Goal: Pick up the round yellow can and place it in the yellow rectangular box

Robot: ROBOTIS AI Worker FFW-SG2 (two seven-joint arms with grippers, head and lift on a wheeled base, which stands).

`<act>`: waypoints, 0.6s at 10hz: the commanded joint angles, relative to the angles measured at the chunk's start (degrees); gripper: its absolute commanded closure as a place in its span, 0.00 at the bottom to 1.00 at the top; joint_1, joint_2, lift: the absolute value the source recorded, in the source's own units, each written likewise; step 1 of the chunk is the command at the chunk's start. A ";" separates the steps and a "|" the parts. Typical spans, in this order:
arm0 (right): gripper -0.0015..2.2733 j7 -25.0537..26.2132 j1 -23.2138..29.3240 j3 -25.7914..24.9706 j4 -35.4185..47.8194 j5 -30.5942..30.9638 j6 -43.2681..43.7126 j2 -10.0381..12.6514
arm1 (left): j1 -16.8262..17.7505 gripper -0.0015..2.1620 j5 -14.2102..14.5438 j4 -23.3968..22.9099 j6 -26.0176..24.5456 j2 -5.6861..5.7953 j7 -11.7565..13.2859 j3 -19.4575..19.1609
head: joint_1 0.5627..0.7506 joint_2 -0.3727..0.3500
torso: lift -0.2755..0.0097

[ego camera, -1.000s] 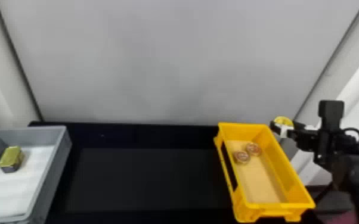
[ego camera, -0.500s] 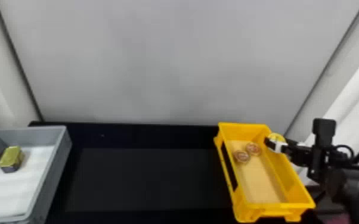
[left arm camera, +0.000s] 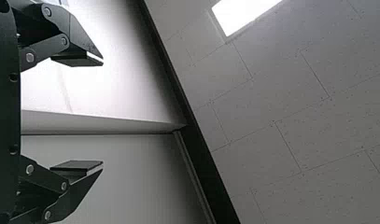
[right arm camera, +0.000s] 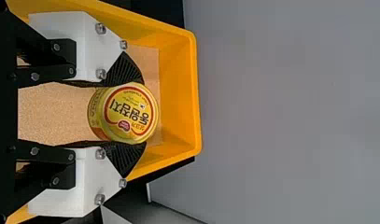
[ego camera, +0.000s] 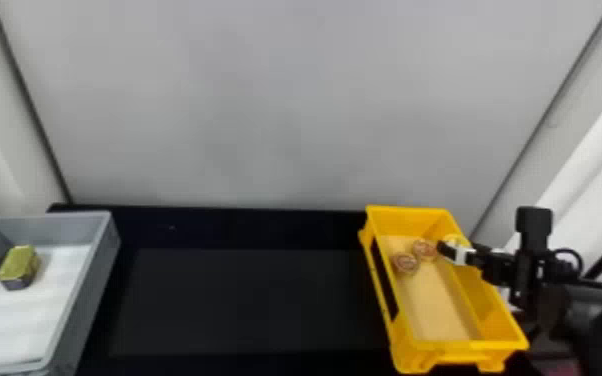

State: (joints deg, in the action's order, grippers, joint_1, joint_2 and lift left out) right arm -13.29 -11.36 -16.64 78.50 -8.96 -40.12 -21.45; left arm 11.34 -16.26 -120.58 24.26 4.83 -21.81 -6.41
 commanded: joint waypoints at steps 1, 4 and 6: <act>0.32 -0.08 -0.24 0.21 -1.24 -0.27 0.38 0.00 | 0.00 0.21 0.00 -0.01 0.00 0.09 0.00 -0.01 | 0.42 0.28 | 0.97; 0.32 -0.08 -0.33 0.21 -1.33 -0.36 0.38 0.00 | 0.00 0.21 0.00 0.08 0.00 0.09 0.00 -0.01 | 0.42 0.28 | 0.97; 0.32 -0.17 -0.42 -0.06 -1.33 -0.36 0.38 -0.08 | 0.00 0.21 0.00 0.08 0.00 0.09 0.00 0.08 | 0.42 0.28 | 0.97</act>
State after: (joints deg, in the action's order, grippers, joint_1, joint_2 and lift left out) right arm -13.41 -11.67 -16.52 77.15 -9.29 -39.74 -21.45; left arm 11.33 -16.26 -120.50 24.26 4.93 -21.78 -6.40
